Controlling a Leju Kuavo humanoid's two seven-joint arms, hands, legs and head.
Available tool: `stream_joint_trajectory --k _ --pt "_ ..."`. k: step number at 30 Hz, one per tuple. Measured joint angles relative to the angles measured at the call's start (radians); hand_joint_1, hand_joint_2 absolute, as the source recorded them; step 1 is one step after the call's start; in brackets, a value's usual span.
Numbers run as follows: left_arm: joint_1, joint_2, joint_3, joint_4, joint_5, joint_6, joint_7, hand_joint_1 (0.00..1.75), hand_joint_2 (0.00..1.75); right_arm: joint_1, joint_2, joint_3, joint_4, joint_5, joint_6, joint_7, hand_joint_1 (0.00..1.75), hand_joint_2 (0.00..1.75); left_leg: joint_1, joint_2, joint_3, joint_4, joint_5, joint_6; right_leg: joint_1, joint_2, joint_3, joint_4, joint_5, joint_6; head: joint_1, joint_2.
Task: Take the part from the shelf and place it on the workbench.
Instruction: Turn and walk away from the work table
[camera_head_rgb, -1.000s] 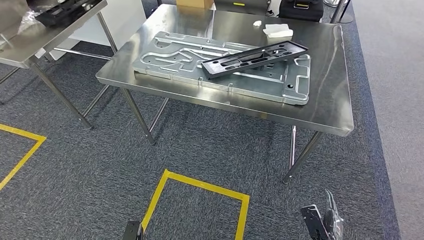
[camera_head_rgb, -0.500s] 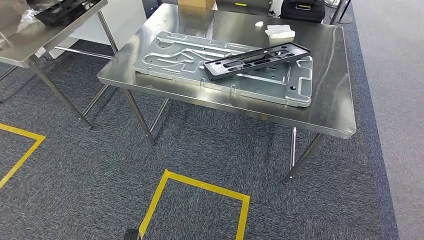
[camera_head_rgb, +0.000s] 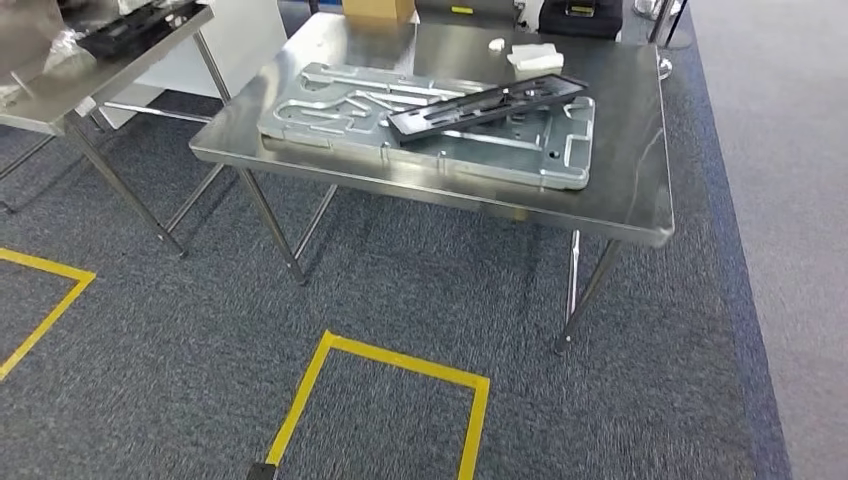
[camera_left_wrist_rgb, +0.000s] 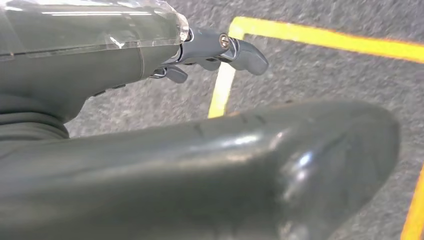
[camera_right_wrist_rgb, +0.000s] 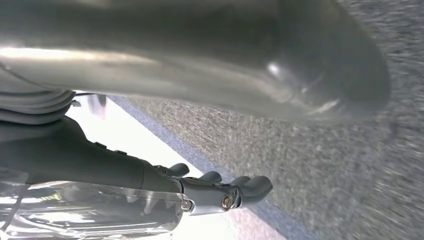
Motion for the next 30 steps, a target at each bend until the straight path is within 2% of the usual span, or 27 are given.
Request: stream_joint_trajectory --k 2,3,4,5,6,7,8,9,10,11,12,13,14,15,16,17,18,19,20,21,22,23,25,26,28,29,30 --pt "0.002 0.0 -0.001 0.0 -0.001 -0.001 0.006 0.0 0.0 0.003 0.001 0.002 0.0 0.006 0.003 0.001 0.0 0.0 -0.003 -0.001 -0.028 0.133 -0.136 0.004 0.005 -0.002 -0.032 0.0 0.026 -0.008 -0.001 0.0" --pt "0.002 0.0 -0.002 0.0 -0.002 -0.002 0.007 0.0 0.0 0.005 0.001 0.002 0.0 0.009 0.004 -0.002 0.0 0.0 -0.006 -0.002 -0.034 0.205 -0.181 0.006 0.009 -0.002 -0.048 0.001 0.038 -0.011 -0.001 0.0" --pt "0.001 0.0 -0.003 0.0 -0.003 -0.003 0.009 0.0 0.0 0.007 0.002 0.003 0.0 0.011 0.006 -0.007 0.0 0.0 -0.008 -0.002 -0.027 0.257 -0.197 0.01 0.014 -0.002 -0.063 0.002 0.049 -0.012 -0.001 0.0" --pt "0.0 0.0 -0.006 0.0 -0.005 -0.003 0.011 0.0 0.0 0.009 0.002 0.005 0.0 0.014 0.009 -0.016 0.0 0.0 -0.012 -0.003 -0.004 0.278 -0.192 0.016 0.018 -0.003 -0.078 0.004 0.06 -0.013 -0.001 0.0" --pt "-0.001 0.0 -0.01 0.0 -0.009 -0.004 0.013 0.0 0.0 0.01 0.003 0.007 0.0 0.017 0.011 -0.027 0.0 0.0 -0.017 -0.003 0.037 0.264 -0.175 0.025 0.022 -0.002 -0.091 0.004 0.069 -0.013 -0.001 0.0" --pt "-0.003 0.0 -0.014 0.0 -0.013 -0.004 0.014 0.0 0.0 0.01 0.004 0.009 0.0 0.02 0.013 -0.039 0.0 0.0 -0.024 -0.004 0.095 0.215 -0.16 0.037 0.026 -0.002 -0.101 0.005 0.079 -0.012 -0.001 0.0" --pt "-0.006 0.001 -0.018 0.0 -0.016 -0.005 0.016 0.0 0.0 0.01 0.008 0.01 -0.001 0.023 0.014 -0.051 0.0 0.0 -0.032 -0.006 0.167 0.142 -0.156 0.05 0.029 -0.001 -0.108 0.005 0.087 -0.01 -0.001 0.0" --pt "-0.01 0.002 -0.021 0.0 -0.019 -0.006 0.016 0.0 0.0 0.009 0.01 0.012 -0.001 0.024 0.015 -0.061 0.0 0.0 -0.04 -0.008 0.231 0.062 -0.165 0.062 0.031 -0.001 -0.112 0.006 0.095 -0.006 -0.001 0.0" --pt "-0.013 0.002 -0.023 0.0 -0.02 -0.006 0.017 0.0 0.0 0.008 0.013 0.013 -0.001 0.025 0.016 -0.07 0.0 0.0 -0.047 -0.009 0.277 -0.001 -0.177 0.068 0.032 -0.002 -0.115 0.005 0.105 -0.001 -0.001 0.0" --pt "-0.016 0.003 -0.025 0.0 -0.021 -0.007 0.017 0.0 0.0 0.008 0.015 0.014 -0.002 0.026 0.017 -0.078 0.0 0.0 -0.052 -0.01 0.301 -0.04 -0.186 0.072 0.032 -0.003 -0.117 0.003 0.114 0.004 -0.001 0.0" --pt "-0.016 0.002 -0.026 0.0 -0.021 -0.009 0.018 0.0 0.0 0.009 0.015 0.015 -0.002 0.026 0.019 -0.086 0.0 0.0 -0.054 -0.009 0.305 -0.058 -0.186 0.073 0.031 -0.003 -0.119 0.0 0.124 0.011 -0.001 0.0" --pt "-0.016 0.002 -0.027 0.0 -0.022 -0.013 0.018 0.0 0.0 0.011 0.015 0.016 -0.001 0.027 0.021 -0.092 0.0 0.0 -0.053 -0.006 0.299 -0.062 -0.176 0.075 0.03 -0.003 -0.121 0.0 0.129 0.017 -0.001 0.0" --pt "-0.014 0.001 -0.029 0.0 -0.022 -0.017 0.019 0.0 0.0 0.012 0.016 0.017 -0.001 0.028 0.024 -0.097 0.0 0.0 -0.052 -0.004 0.293 -0.068 -0.163 0.081 0.029 -0.002 -0.127 0.007 0.117 0.023 0.0 0.0" --pt "-0.012 0.0 -0.032 0.0 -0.022 -0.02 0.019 0.0 0.0 0.013 0.016 0.017 -0.001 0.029 0.026 -0.101 0.0 0.0 -0.051 -0.001 0.283 -0.073 -0.15 0.089 0.029 -0.001 -0.136 0.03 0.086 0.026 0.0 0.0" --pt "-0.01 -0.001 -0.035 0.0 -0.023 -0.022 0.02 0.0 0.0 0.014 0.017 0.018 -0.001 0.031 0.027 -0.103 0.0 0.0 -0.05 0.002 0.27 -0.076 -0.136 0.096 0.028 0.0 -0.149 0.073 0.036 0.028 0.0 0.0" --pt "-0.008 -0.001 -0.038 0.0 -0.023 -0.023 0.021 0.0 0.0 0.014 0.017 0.018 -0.001 0.033 0.028 -0.104 0.0 0.0 -0.052 0.002 0.254 -0.077 -0.124 0.101 0.029 0.001 -0.164 0.129 -0.019 0.03 0.0 0.0" --pt "-0.007 -0.001 -0.041 0.0 -0.023 -0.023 0.021 0.0 0.0 0.015 0.017 0.018 0.0 0.035 0.028 -0.104 0.0 0.0 -0.054 0.003 0.237 -0.075 -0.112 0.103 0.029 0.001 -0.176 0.192 -0.061 0.031 0.0 0.0" --pt "-0.006 -0.001 -0.043 0.0 -0.025 -0.023 0.021 0.0 0.0 0.015 0.017 0.018 0.0 0.036 0.028 -0.103 0.0 0.0 -0.056 0.003 0.22 -0.072 -0.101 0.103 0.029 0.001 -0.181 0.244 -0.077 0.032 0.0 0.0" --pt "-0.005 -0.002 -0.045 0.0 -0.028 -0.022 0.023 0.0 0.0 0.015 0.017 0.018 0.0 0.037 0.029 -0.103 0.0 0.0 -0.057 0.004 0.202 -0.069 -0.089 0.102 0.029 0.001 -0.174 0.272 -0.068 0.033 0.0 0.0" --pt "-0.005 -0.003 -0.047 0.0 -0.031 -0.022 0.025 0.0 0.0 0.015 0.017 0.019 0.0 0.039 0.03 -0.103 0.0 0.0 -0.057 0.004 0.183 -0.063 -0.079 0.1 0.029 0.001 -0.153 0.27 -0.04 0.034 0.0 0.0" --pt "-0.005 -0.005 -0.049 0.0 -0.035 -0.02 0.027 0.0 0.0 0.015 0.017 0.02 0.0 0.039 0.031 -0.103 0.0 0.0 -0.057 0.005 0.164 -0.055 -0.069 0.097 0.028 0.001 -0.114 0.234 -0.009 0.033 0.0 0.0" --pt "-0.005 -0.007 -0.051 0.0 -0.038 -0.018 0.03 0.0 0.0 0.014 0.017 0.021 0.0 0.04 0.031 -0.103 0.0 0.0 -0.057 0.005 0.147 -0.045 -0.061 0.094 0.028 0.0 -0.059 0.17 0.006 0.03 0.0 0.0" --pt "-0.006 -0.011 -0.053 0.0 -0.04 -0.013 0.034 0.0 0.0 0.013 0.017 0.024 -0.001 0.039 0.03 -0.105 0.0 0.0 -0.06 0.005 0.121 -0.026 -0.049 0.085 0.032 0.0 0.042 0.027 -0.012 0.019 0.0 0.0" --pt "-0.006 -0.012 -0.055 0.0 -0.041 -0.01 0.035 0.0 0.0 0.012 0.018 0.024 -0.001 0.038 0.029 -0.109 0.0 0.0 -0.061 0.005 0.114 -0.021 -0.043 0.08 0.035 0.0 0.069 -0.018 -0.028 0.011 0.0 0.0" --pt "-0.005 -0.012 -0.06 0.0 -0.043 -0.006 0.036 0.0 0.0 0.015 0.018 0.025 0.0 0.038 0.027 -0.118 0.0 0.0 -0.06 0.005 0.107 -0.02 -0.03 0.067 0.036 -0.001 0.07 -0.043 -0.03 -0.006 0.0 0.0" --pt "-0.003 -0.012 -0.063 0.0 -0.045 -0.005 0.036 0.0 0.0 0.016 0.019 0.025 0.0 0.038 0.027 -0.123 0.0 0.44 -0.058 0.003 0.103 -0.016 -0.036 0.06 0.035 -0.002 0.065 -0.044 -0.021 -0.014 0.0 0.0" --pt "-0.002 -0.012 -0.065 0.0 -0.048 -0.004 0.036 0.0 0.0 0.016 0.02 0.026 0.0 0.038 0.027 -0.13 0.0 0.87 -0.055 0.001 0.095 0.001 -0.057 0.053 0.033 -0.004 0.058 -0.046 -0.011 -0.021 0.0 0.0"
